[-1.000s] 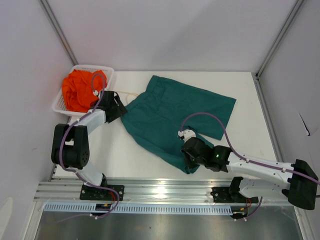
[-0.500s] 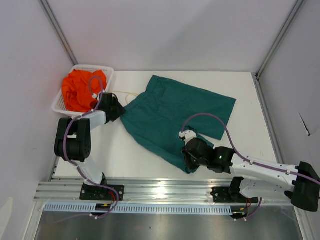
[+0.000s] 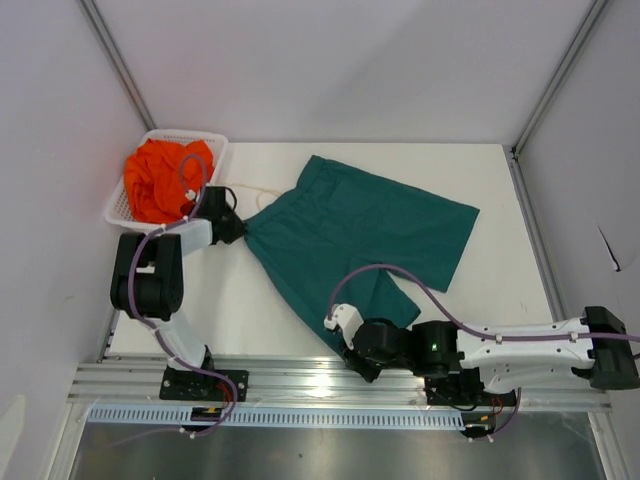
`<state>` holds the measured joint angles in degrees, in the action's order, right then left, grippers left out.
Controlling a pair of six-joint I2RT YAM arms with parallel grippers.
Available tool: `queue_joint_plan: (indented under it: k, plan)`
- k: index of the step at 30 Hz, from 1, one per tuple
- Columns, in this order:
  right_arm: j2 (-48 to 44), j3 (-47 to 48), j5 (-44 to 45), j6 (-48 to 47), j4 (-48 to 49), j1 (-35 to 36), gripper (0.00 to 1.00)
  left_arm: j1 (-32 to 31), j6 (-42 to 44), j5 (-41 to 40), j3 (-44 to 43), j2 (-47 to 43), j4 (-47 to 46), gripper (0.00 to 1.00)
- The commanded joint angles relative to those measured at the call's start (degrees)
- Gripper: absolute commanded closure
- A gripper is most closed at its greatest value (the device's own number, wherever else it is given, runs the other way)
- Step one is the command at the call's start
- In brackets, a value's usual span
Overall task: Fold and stack the shorts
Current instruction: Fold the shorts
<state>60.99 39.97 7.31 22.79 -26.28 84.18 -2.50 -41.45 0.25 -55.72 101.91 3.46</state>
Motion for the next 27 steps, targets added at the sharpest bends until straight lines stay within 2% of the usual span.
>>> queue_joint_plan:
  k: [1, 5, 9, 12, 15, 17, 18, 21, 25, 27]
  plan:
    - [0.01, 3.8, 1.38, -1.43, -0.52, 3.61, 1.0, 0.31, 1.11, -2.71, 3.49, -7.59, 3.38, 1.0]
    - [-1.31, 4.77, 3.23, -1.34, -1.66, 5.29, 1.0, 0.22, -2.14, -7.18, 10.17, -18.21, 6.11, 1.0]
    - [-2.72, 5.03, 3.59, -0.46, -3.33, 6.34, 1.0, 0.31, -3.28, -15.87, 11.43, -28.06, 13.04, 1.0]
    - [-3.07, 5.03, 4.47, 0.59, -4.04, 7.05, 1.0, 0.74, -4.42, -17.65, 10.99, -32.47, 14.99, 1.0]
    - [-3.42, 6.17, 6.4, 1.21, -5.09, 7.22, 1.0, 2.32, -5.91, -14.77, 8.46, -31.78, 15.78, 1.0]
    - [-3.95, 7.93, 10.77, 2.34, -7.8, 7.05, 1.0, 2.33, -6.88, -13.61, 6.34, -28.89, 17.88, 1.0]
    - [-4.21, 9.94, 12.45, 2.7, -8.95, 6.61, 1.0, 2.33, -8.02, -13.96, 1.98, -27.57, 21.37, 1.0]
    - [-5.97, 13.63, 17.29, 4.46, -12.91, 2.06, 1.0, 2.33, -10.56, -15.8, -5.86, -22.47, 29.89, 1.0]
    - [-7.99, 16.54, 15.89, 3.67, -14.41, -7.35, 1.0, 4.17, -13.83, -17.57, -14.47, -17.19, 37.65, 1.0]
    - [-7.91, 18.12, 15.72, 2.44, -15.99, -13.15, 1.0, 4.26, -14.62, -16.08, -16.08, -15.78, 38.11, 1.0]
